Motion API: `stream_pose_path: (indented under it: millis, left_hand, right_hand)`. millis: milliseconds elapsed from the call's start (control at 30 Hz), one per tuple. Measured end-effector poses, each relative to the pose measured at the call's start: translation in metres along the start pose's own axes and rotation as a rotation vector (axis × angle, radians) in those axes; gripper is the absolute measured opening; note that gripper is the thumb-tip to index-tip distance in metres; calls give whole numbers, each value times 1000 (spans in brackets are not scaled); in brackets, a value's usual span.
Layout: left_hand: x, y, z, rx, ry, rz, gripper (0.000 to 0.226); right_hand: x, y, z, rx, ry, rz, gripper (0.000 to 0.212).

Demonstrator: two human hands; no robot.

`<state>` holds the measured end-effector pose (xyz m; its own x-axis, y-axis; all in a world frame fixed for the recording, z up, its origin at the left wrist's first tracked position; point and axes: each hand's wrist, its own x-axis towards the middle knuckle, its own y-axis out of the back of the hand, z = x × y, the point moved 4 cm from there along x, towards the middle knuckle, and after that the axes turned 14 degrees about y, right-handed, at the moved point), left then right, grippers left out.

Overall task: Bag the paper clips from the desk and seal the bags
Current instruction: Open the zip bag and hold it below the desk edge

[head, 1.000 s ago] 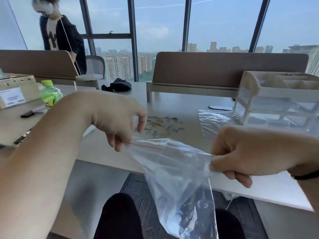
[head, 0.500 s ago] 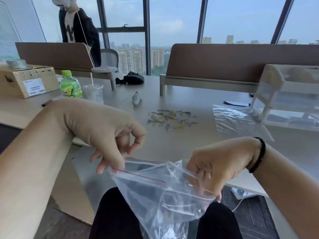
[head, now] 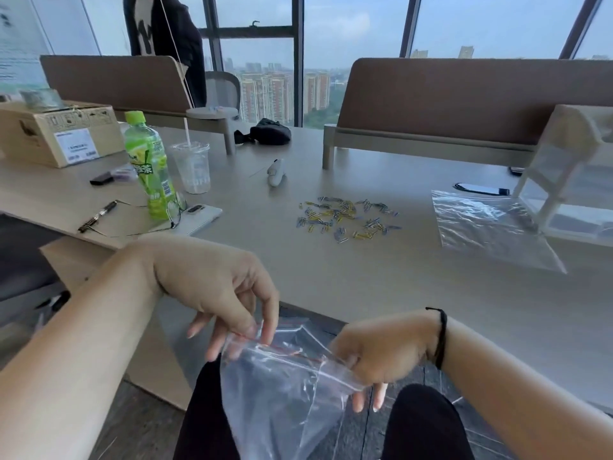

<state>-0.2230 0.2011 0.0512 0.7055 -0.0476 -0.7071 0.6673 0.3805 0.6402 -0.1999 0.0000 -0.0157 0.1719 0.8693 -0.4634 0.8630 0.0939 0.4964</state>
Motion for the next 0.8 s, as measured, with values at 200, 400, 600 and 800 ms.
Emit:
stream_pose_path:
  millis: [200, 400, 600, 800]
  left_hand:
    - [31, -8, -3, 142, 94, 109, 34]
    - [56, -19, 1, 111, 134, 158, 34]
    - [66, -31, 10, 87, 54, 185, 36]
    - [65, -35, 15, 213, 79, 291, 50]
  right_hand:
    - [15, -8, 6, -392, -120, 296, 43]
    - [1, -19, -32, -797, 74, 684, 30]
    - [51, -22, -25, -679, 222, 425, 27]
    - [124, -22, -8, -605, -2, 83, 51]
